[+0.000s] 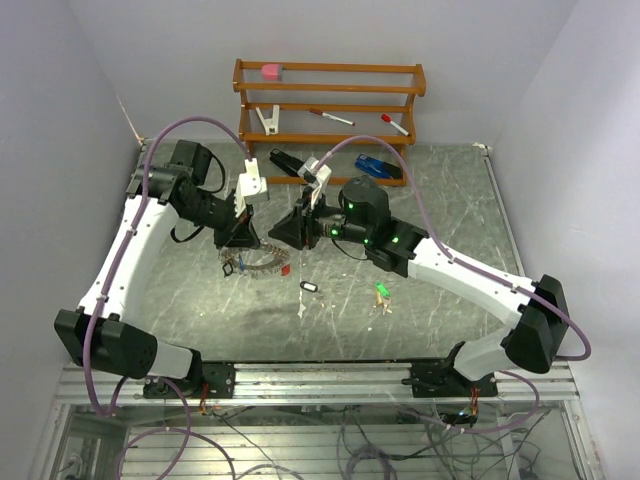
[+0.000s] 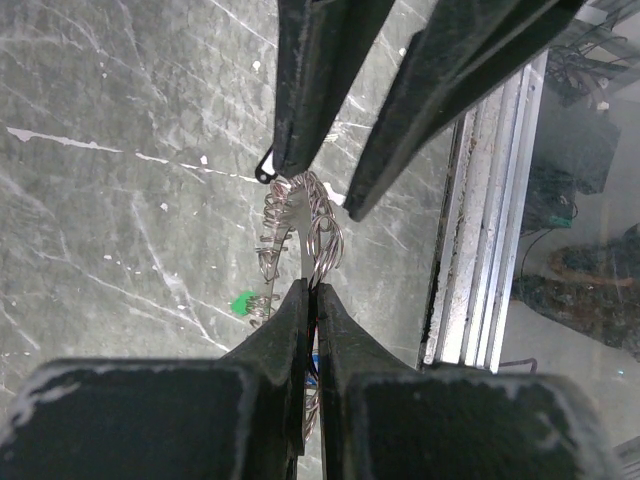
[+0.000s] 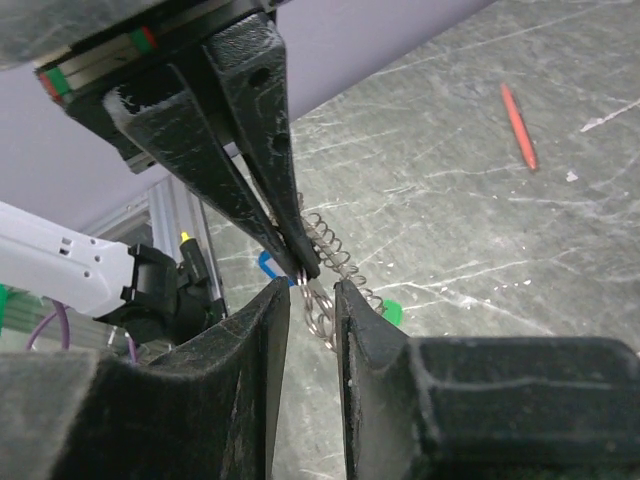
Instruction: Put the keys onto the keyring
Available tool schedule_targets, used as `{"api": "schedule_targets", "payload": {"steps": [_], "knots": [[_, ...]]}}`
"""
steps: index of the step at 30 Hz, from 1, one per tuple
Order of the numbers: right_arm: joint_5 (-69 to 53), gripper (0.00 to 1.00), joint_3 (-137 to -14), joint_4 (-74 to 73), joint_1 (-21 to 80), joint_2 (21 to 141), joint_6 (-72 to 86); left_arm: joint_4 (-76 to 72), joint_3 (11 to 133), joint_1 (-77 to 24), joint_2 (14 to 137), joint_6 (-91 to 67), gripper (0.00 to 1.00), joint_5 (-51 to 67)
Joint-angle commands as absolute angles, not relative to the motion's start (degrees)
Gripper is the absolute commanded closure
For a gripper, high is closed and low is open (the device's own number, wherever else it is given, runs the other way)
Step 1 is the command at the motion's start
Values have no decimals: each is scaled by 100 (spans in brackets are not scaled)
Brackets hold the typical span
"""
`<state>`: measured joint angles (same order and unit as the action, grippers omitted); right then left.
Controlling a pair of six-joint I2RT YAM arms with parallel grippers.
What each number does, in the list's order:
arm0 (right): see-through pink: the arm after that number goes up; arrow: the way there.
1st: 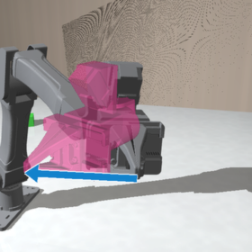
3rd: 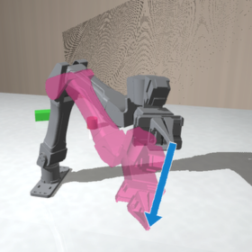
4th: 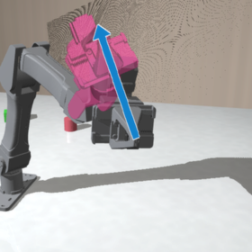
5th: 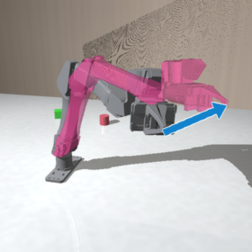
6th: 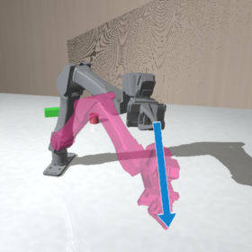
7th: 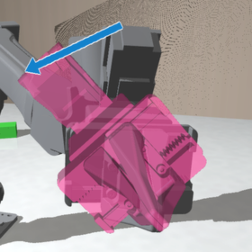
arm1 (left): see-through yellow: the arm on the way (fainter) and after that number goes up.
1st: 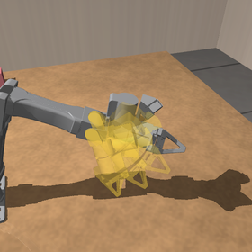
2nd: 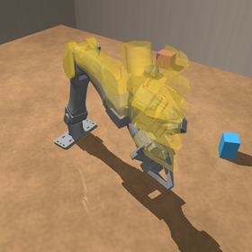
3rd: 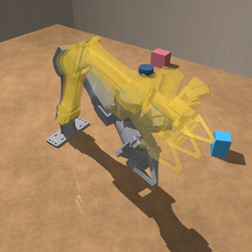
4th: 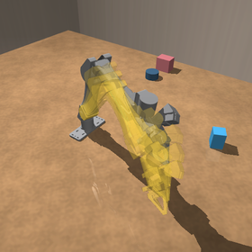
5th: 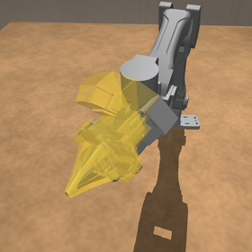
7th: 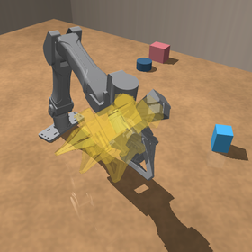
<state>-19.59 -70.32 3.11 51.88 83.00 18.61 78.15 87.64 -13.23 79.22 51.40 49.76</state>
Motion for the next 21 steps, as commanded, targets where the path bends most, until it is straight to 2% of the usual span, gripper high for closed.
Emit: {"api": "schedule_targets", "payload": {"steps": [1,21], "knots": [[-2204,75,-7023,534,5248,8218,1942,7601,8731,-1354,7951,5070,93,5068],[-2373,74,-6960,675,5314,8523,1898,7735,8982,-1380,7939,5064,93,5151]]}}
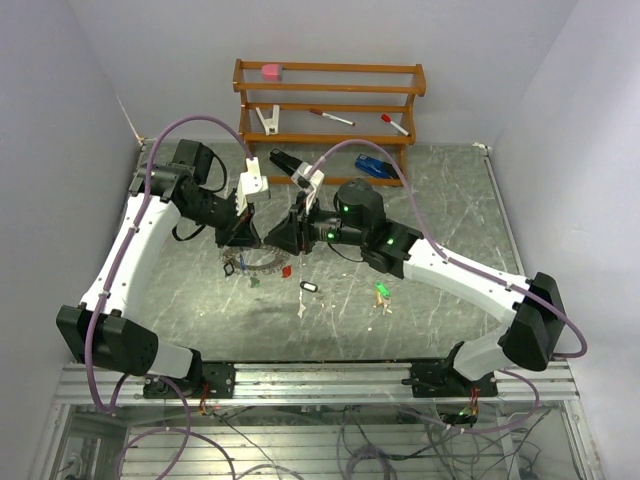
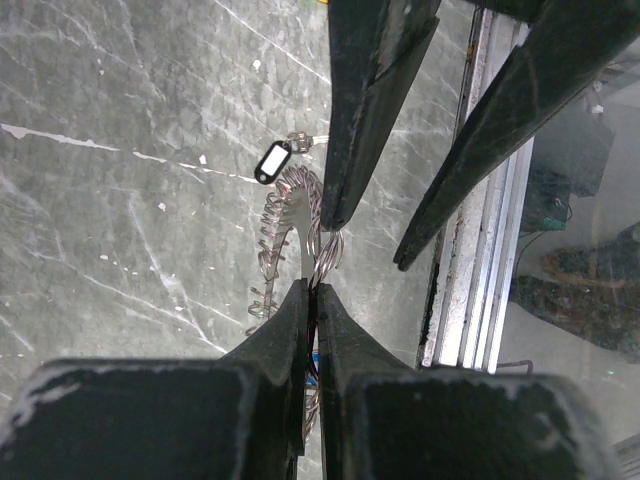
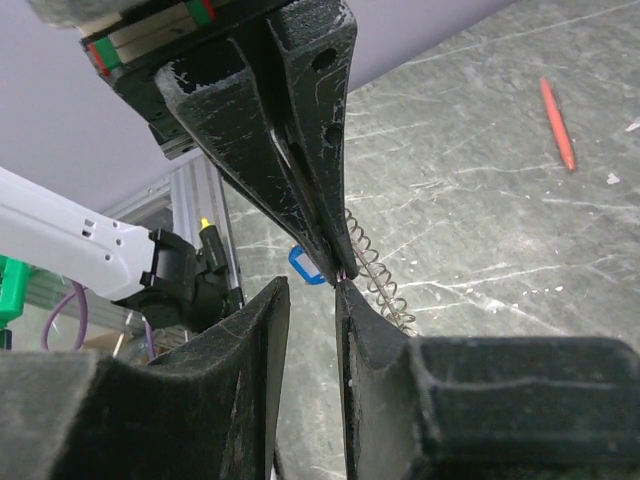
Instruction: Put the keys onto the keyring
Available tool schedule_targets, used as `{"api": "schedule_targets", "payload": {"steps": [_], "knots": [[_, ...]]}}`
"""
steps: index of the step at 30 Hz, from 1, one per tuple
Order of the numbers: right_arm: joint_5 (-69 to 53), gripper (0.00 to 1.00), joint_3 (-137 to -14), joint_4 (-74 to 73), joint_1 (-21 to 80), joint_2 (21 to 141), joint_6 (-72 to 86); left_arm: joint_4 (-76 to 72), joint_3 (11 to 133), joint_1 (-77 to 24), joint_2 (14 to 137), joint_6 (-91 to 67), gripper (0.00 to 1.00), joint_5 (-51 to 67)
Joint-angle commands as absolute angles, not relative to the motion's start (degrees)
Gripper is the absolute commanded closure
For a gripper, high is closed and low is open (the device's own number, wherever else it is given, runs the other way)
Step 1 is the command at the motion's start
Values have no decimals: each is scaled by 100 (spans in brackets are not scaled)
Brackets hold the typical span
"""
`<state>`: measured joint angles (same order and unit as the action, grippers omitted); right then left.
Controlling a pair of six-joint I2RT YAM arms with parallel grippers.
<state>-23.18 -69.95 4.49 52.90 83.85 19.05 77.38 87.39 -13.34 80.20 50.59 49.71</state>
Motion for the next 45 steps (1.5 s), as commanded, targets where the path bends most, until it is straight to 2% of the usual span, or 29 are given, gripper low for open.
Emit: {"api": "schedule_targets", "payload": {"steps": [1,13,20,21,24,25,45], "knots": [[-2370,75,-6960,689,5309,8546,1887,7734,8982,-1380,7930,5055,93,5162],[-2436,84,-6867,854,5314,8652,1890,7839,9077,-1422,7906,5045,93,5250],[-2383,82,-6843,884,5314,8666,1854,7896,9081,-1436,7888,5077,93,5282],[-2386,84,-6845,887,5317,8666,1843,7901,9075,-1441,7884,5088,93,5278],[-2390,98,-6866,879,5309,8658,1828,7874,9038,-1441,7867,5069,93,5282],[-2376,100,-6854,891,5315,8650,1817,7856,9033,-1449,7866,5052,93,5275],[-1876,100,-6447,1703,5319,8182,1979,7933,9026,-1450,7852,5183,87,5411]]}}
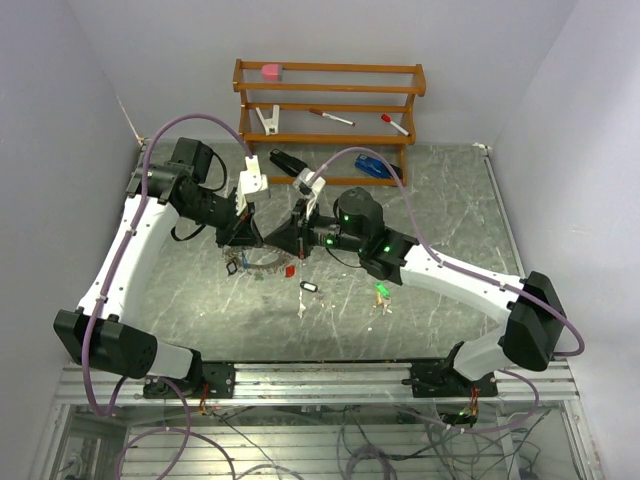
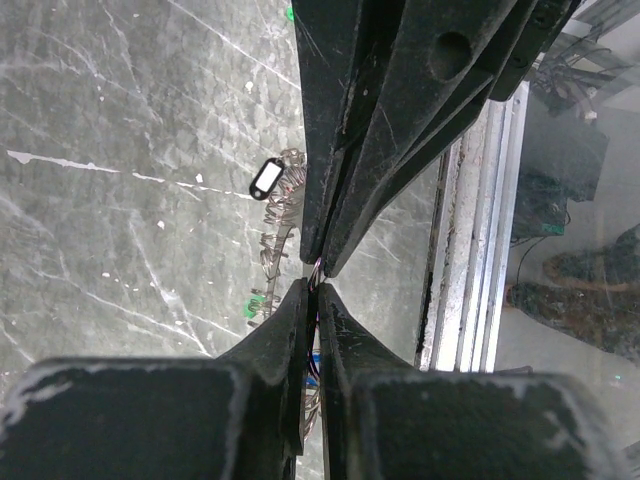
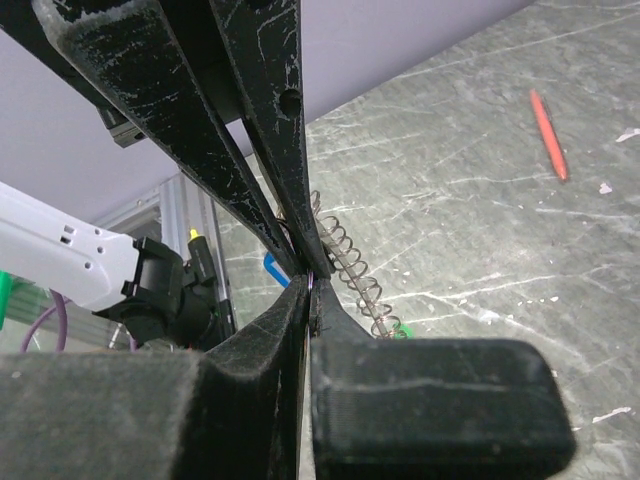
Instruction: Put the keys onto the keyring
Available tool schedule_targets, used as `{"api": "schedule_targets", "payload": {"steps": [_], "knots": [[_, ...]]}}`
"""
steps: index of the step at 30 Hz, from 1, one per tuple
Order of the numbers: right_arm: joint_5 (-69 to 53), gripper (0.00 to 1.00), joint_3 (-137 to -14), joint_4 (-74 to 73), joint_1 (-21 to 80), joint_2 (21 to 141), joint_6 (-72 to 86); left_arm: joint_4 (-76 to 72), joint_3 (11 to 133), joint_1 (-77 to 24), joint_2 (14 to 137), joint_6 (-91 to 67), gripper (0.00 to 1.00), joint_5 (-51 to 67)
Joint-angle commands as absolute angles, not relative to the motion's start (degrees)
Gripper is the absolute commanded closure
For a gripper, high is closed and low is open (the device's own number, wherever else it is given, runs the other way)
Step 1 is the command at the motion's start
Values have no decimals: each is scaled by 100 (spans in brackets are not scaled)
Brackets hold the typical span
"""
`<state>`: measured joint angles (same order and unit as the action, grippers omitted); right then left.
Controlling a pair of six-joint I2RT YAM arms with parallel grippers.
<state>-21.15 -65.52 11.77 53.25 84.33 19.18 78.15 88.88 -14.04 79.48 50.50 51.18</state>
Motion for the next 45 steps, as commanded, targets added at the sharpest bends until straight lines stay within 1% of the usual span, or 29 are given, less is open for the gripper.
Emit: {"api": "schedule_targets", "payload": {"steps": [1,10,14,19,33,45], "knots": [[-1855,100,-6432,1745,5323,8173,1990,7936,9026,-1450,7860,5185,87,5406],[-1724,100,-6292,2011,5379,8070,1997,7912,9033,-1450,7937,5154,86,5423],[-1681,100,-6231,2091,5403,8029,1998,8178,9164,-1450,8090,5306,87,5435],[-1608,100,-6153,2127,5423,7975,1978,8569,9420,-1450,8342,5453,93,5518],[-1423,100,-5880,2304,5445,7776,1931,8543,9535,-1450,8327,5486,93,5549],[-1367,100,-5773,1959,5452,7501,2059,7991,9613,-1445,8080,5063,93,5399]]}}
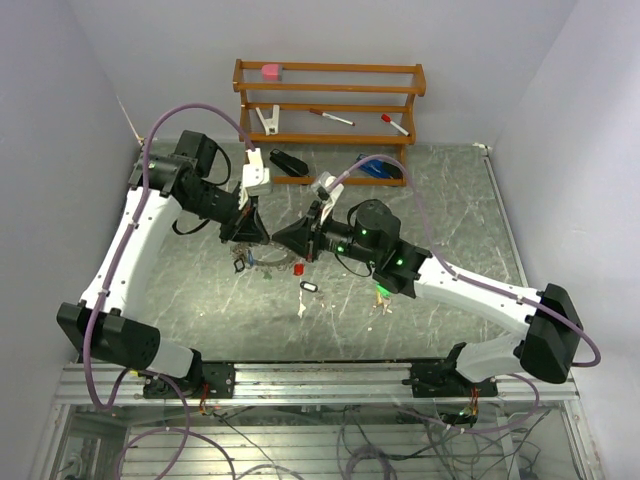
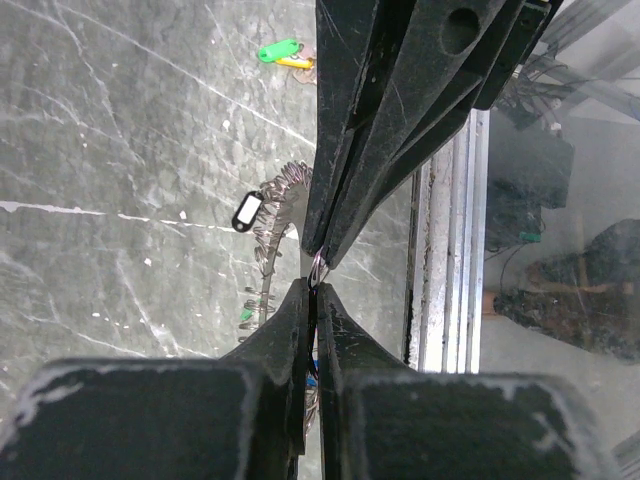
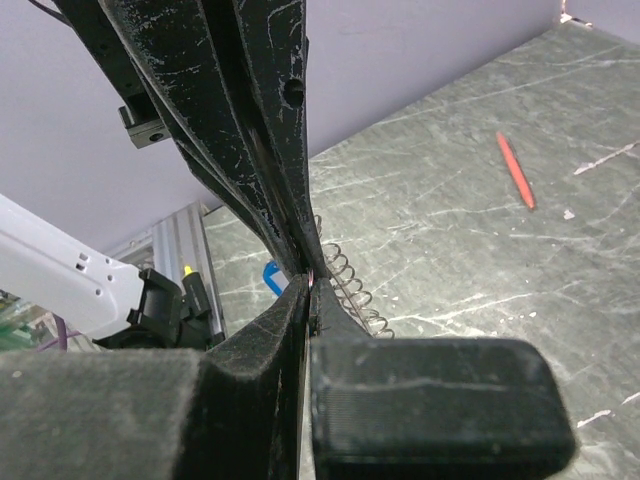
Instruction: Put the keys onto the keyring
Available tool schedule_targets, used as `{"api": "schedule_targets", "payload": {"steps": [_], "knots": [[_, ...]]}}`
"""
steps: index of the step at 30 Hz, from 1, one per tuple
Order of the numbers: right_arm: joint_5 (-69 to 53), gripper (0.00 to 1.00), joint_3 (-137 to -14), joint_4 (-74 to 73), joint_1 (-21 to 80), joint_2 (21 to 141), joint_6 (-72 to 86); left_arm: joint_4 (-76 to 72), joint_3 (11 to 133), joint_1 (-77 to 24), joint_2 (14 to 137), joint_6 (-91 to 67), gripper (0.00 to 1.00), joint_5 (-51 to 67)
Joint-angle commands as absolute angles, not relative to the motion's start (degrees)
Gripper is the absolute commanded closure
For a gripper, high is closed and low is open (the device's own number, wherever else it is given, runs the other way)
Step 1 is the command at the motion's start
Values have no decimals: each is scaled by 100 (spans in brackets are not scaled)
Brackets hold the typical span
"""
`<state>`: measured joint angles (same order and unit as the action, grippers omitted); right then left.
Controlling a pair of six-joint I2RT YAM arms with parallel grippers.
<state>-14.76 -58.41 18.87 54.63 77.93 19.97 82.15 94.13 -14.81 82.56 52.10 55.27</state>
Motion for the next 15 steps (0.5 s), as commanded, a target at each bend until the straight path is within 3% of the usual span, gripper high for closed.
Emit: {"api": "schedule_targets", "payload": {"steps": [1,15], "knots": [[-1366,100,-5772,1940,5452,7490,2077,7961,9615,-1443,8070,5036,93,5387],[-1389,100,-5624,1719,5458,7380,2271,7699,9606,-1441,8017,4836,93,5295]]}}
